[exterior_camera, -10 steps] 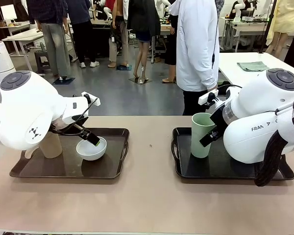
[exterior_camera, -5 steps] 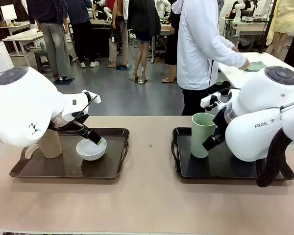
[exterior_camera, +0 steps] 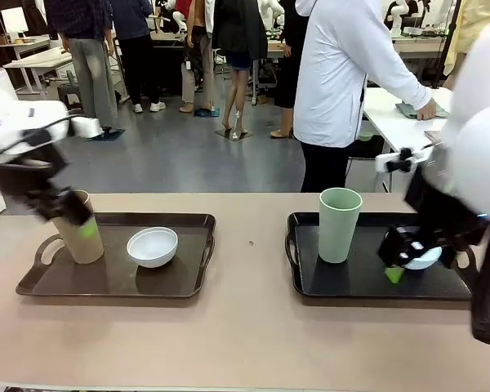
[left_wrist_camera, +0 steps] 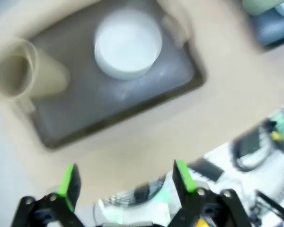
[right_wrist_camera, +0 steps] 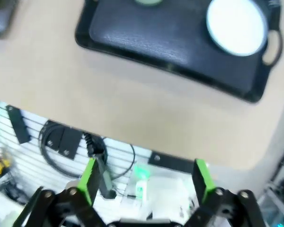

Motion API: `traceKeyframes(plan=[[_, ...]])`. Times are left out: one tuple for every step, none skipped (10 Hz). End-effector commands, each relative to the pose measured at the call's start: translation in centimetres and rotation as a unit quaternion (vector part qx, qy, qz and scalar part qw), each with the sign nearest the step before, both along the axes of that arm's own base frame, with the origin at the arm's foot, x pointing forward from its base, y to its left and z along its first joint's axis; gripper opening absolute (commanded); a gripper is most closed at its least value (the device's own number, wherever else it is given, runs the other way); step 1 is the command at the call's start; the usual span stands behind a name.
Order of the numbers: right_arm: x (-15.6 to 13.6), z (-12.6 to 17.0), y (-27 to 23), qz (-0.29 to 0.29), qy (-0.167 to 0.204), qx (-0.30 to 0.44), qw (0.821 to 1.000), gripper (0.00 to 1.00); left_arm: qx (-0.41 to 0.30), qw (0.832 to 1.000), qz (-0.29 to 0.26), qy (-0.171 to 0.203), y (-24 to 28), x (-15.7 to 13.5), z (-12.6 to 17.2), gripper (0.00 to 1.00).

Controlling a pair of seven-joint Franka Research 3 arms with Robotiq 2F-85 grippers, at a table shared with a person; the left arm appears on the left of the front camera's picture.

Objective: Set up a tray with a mat and arrange the tableware.
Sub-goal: Pick up the Picnic Bowl and Reusable plastic cup from the Handle tray in front of the human's position and hold them in the air.

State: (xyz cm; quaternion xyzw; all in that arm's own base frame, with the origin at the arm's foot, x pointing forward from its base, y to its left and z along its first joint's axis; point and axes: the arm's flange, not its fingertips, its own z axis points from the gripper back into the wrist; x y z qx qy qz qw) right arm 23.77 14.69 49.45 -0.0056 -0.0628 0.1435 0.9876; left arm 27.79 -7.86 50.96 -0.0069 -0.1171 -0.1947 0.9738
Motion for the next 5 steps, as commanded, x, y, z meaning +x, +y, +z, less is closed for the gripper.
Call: traceKeyframes(plan=[[3.1,-2.8,0.9,0.019,0.006,-0.002,1.000,1.00,-0.029,0.997,-0.045,-0.047,-2.9,2.2,-0.4,1.00],[3.1,-2.8,0.9,0.019,0.006,-0.002,1.000,1.00,-0.029,0.997,-0.045,-0.047,-2.9,2.2,-0.4,1.00],[3.1,-2.8,0.9,0.019,0.006,-0.002,1.000,1.00,-0.029,0.997,-0.045,-0.047,-2.9,2.2,-0.4,1.00],[3.1,-2.8,0.9,0.019,0.006,-0.002,1.000,1.00,-0.029,0.997,-0.045,-0.047,-2.9,2.2,-0.4,1.00],[1.4,-1.2,0.3,0.007,0.001,-0.005,1.000,1.00,-0.029,0.997,-0.045,-0.047,-2.9,2.2,-0.4,1.00]])
